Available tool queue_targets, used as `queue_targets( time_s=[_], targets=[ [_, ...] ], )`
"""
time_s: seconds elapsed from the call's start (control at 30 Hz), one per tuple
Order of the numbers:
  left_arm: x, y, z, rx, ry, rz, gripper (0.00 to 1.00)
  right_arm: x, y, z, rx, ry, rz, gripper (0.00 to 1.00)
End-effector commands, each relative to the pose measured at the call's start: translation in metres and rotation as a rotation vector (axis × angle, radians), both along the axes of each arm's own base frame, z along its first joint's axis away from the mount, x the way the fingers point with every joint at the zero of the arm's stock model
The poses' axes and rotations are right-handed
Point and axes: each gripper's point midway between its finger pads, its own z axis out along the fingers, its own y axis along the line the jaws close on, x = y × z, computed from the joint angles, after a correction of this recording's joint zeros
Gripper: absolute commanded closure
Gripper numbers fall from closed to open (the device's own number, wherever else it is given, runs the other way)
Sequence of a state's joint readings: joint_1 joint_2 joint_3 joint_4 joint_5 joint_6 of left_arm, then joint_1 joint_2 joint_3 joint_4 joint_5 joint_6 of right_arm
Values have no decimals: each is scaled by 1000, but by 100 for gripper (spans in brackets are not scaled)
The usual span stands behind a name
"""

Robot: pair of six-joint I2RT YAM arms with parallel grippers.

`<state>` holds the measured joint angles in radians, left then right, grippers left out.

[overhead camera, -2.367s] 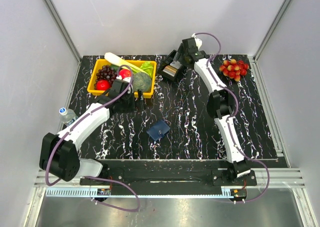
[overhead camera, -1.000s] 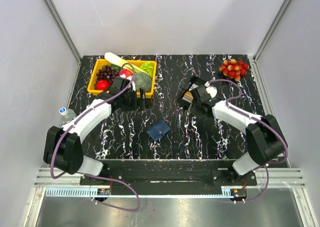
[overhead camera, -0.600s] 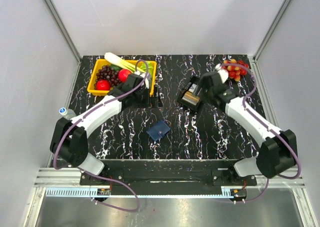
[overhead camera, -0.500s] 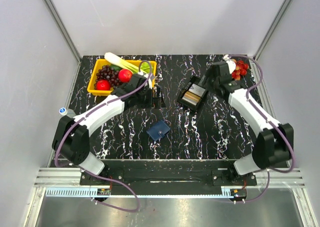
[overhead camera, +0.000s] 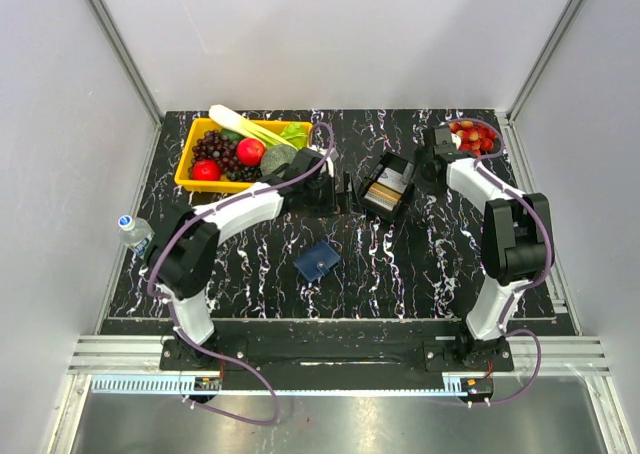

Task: Put the credit cards into the card holder
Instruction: Move the storage box to the center of the board.

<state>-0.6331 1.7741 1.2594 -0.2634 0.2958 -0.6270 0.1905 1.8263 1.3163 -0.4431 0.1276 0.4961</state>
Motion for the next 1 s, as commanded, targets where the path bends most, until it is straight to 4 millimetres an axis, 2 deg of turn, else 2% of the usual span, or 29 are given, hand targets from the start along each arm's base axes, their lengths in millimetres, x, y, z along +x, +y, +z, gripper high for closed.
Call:
queue_targets(
  time_s=[0.0,0.13,0.27,0.47,0.5,0.63,0.7,0.8,0.87,0.97],
  targets=[
    [18,-32,13,-115,-15,-27,1,1,0,13,30,-44,42,26],
    [30,-43,5,-118,-4,-23,1,-26,10,5,117,-15,30,28],
    [43,-53,-7,-128,12,-8,1,-52,9,0,156,3,-25,30],
    [52,-63,-17,-137,35,-5,1,-85,18,19,206,-41,-33,32],
    [51,-63,-20,-136,40,-4,1,-93,26,23,240,-32,-5,32],
    [47,-63,-24,-130,50,-10,1,-108,32,51,252,-79,64,31],
    [44,-62,-26,-120,48,-14,1,-109,31,75,226,-133,128,30],
    [40,-66,-28,-116,46,-22,3,-96,36,110,187,-224,248,27],
    [40,-70,-29,-121,54,-27,6,-81,40,116,146,-209,316,27],
    [39,-73,-31,-124,57,-28,9,-54,46,108,93,-152,418,28]
  ],
)
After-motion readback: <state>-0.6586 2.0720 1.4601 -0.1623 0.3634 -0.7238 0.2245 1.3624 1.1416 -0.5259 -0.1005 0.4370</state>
